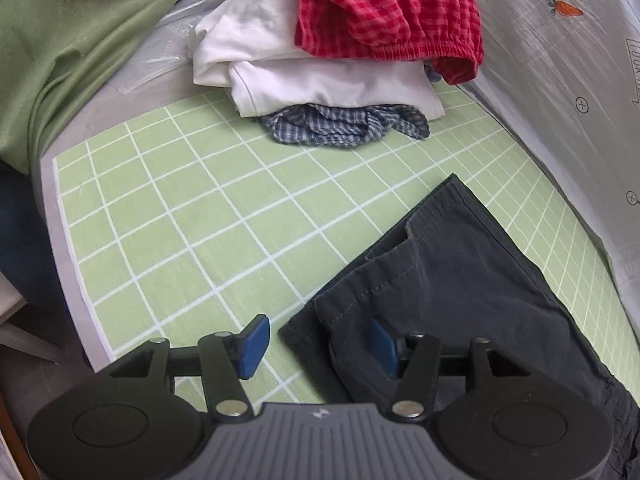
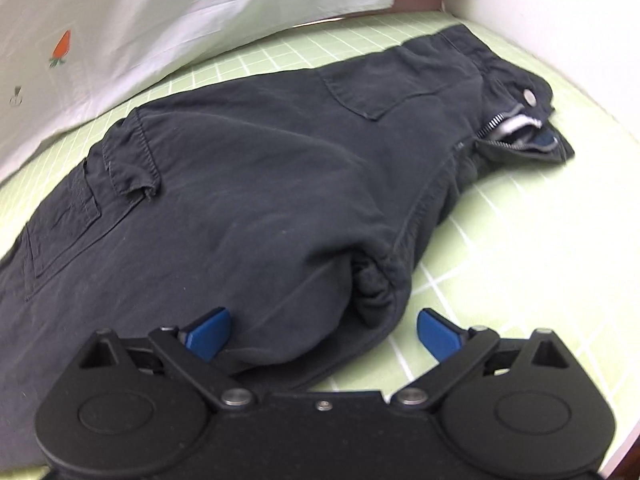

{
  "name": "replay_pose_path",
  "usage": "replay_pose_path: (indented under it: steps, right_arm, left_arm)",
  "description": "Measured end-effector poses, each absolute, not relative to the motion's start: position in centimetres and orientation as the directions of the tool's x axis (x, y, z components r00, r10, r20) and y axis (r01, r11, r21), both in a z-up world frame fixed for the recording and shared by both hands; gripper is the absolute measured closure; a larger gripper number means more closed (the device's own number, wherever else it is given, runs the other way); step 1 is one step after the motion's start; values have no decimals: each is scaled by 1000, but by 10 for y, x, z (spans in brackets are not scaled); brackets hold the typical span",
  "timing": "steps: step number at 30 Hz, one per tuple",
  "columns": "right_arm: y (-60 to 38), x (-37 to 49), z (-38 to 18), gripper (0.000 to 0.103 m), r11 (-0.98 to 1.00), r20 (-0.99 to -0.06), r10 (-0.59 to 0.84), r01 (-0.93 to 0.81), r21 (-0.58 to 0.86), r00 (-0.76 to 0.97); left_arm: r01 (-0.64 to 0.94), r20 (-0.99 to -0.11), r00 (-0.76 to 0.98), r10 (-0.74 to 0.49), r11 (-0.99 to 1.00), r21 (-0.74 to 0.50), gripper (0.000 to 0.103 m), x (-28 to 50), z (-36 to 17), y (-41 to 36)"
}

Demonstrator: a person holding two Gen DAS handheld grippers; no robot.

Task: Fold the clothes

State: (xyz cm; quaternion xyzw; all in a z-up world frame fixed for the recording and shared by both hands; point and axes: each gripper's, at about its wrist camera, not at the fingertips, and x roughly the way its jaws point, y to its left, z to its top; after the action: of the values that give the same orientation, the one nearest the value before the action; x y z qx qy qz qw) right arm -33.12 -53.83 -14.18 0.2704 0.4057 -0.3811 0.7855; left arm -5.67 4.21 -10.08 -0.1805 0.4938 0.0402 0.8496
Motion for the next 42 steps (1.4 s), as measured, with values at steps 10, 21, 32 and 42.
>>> replay_pose_path:
  steps: [10,21,32,42]
  right_arm:
    - [-529,-331,-122,2,575,-810,-433,813,90,396]
    - [-529,-350,-109,2,495,-794,-477,862,112,378]
    - [-551,-386,-102,2,463,-787,-503,880,104,357]
    - [-613,-412,-100,3,530,-790,-477,843,91,385]
  left_arm:
    - [-227,-862,496,-100,944,-240,41,-51,-117,20]
    - [-252,-858,507,-81,938,-237,87,-50,-119,25]
    - [48,-699,680,-220,965,-258,95,-47,-49,-63]
    - [408,-742,514,-431,883,-231,96,-135,-63,-247]
